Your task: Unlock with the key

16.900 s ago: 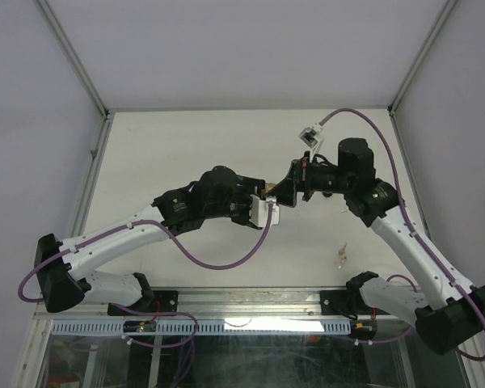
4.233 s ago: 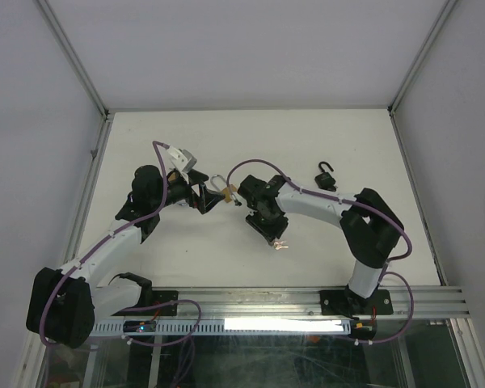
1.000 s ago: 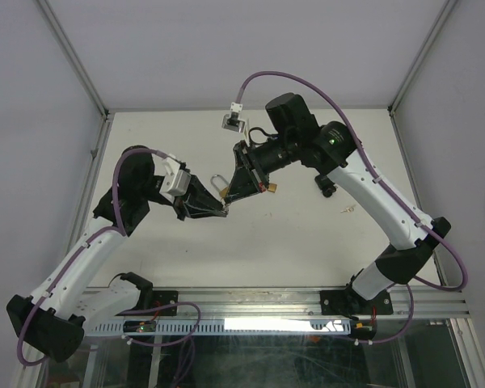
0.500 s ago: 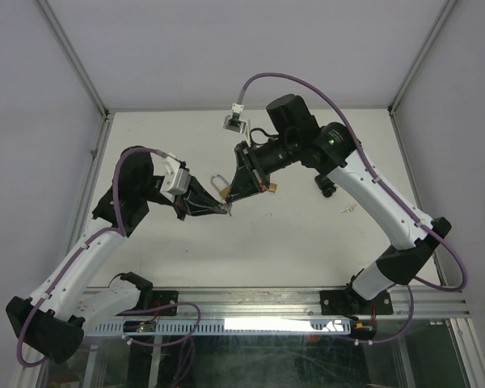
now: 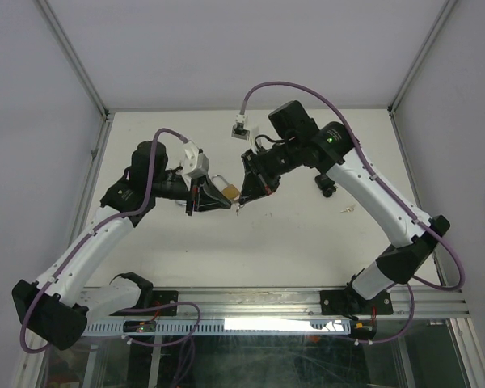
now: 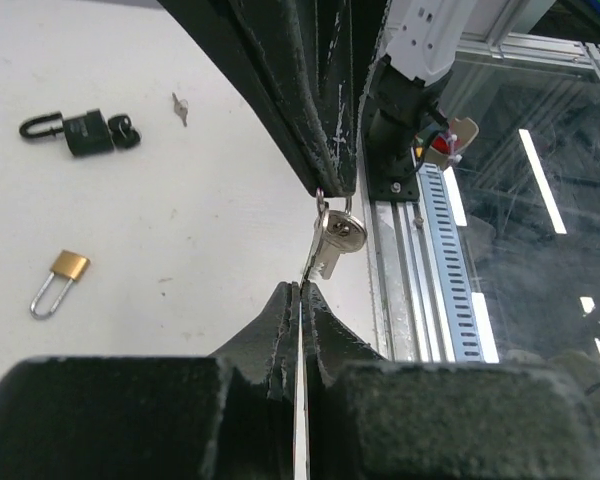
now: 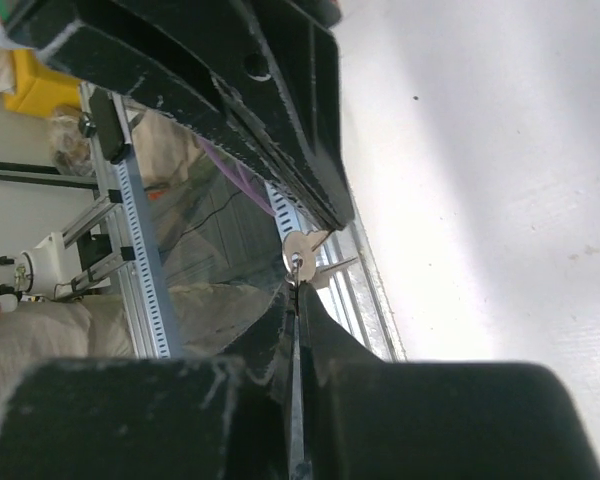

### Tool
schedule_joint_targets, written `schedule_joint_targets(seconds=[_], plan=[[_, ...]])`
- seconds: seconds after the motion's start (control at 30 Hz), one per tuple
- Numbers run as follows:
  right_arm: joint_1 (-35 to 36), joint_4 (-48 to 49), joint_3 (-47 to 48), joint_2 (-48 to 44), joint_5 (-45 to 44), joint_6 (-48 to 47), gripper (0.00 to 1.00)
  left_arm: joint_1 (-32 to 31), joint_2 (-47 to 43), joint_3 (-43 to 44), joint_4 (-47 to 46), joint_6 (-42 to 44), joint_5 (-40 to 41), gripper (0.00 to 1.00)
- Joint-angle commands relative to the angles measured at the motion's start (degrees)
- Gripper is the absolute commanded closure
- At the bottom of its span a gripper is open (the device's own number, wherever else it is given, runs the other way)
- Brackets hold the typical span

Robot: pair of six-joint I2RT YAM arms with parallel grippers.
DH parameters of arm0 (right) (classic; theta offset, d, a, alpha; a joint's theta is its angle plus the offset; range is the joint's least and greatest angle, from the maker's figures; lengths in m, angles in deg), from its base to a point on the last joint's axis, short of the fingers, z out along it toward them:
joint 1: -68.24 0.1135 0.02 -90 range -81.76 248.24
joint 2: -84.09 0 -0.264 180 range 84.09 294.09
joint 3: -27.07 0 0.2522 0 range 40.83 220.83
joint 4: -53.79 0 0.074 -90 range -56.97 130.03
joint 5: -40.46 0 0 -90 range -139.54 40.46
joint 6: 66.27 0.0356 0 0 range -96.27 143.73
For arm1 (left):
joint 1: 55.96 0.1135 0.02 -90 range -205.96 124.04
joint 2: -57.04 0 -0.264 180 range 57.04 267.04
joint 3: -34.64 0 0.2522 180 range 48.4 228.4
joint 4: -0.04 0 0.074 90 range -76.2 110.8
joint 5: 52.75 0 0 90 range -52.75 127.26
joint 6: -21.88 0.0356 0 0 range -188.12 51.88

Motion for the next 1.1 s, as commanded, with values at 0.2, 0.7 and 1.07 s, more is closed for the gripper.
schedule_joint_targets(seconds=[0.2,0.7,1.07], plan=[[0.13,6.35,-5.82,-2.68,0.77,1.17,1.00,-2.99,-1.71,2.26,3.27,0.64,5.05,1.00],[0.05,12.65,-8.50,-5.30,3.61,5.32,1.00,-3.03,-7.74,-9.42,-25.45,-16.88,1.22,1.00],[0.07,14.08,-8.51,-6.19,4.26,6.64,1.00,-3.03,-8.37,-11.93,-34.16,-24.13,3.34,0.92]])
